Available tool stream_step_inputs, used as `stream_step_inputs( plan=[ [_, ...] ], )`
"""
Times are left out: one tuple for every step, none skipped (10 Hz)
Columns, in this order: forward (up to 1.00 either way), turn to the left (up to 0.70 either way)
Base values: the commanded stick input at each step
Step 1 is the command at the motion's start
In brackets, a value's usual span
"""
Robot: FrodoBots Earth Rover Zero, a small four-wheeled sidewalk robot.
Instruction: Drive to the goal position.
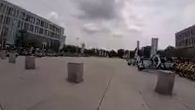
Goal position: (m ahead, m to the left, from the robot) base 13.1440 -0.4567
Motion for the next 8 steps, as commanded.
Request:
stream_step_inputs(
  plan=[
    [0.7, 0.0],
    [0.7, 0.0],
    [0.7, 0.0],
    [0.7, 0.0],
    [0.7, 0.0],
    [0.7, 0.0],
    [0.7, 0.0],
    [0.7, 0.0]
  ],
)
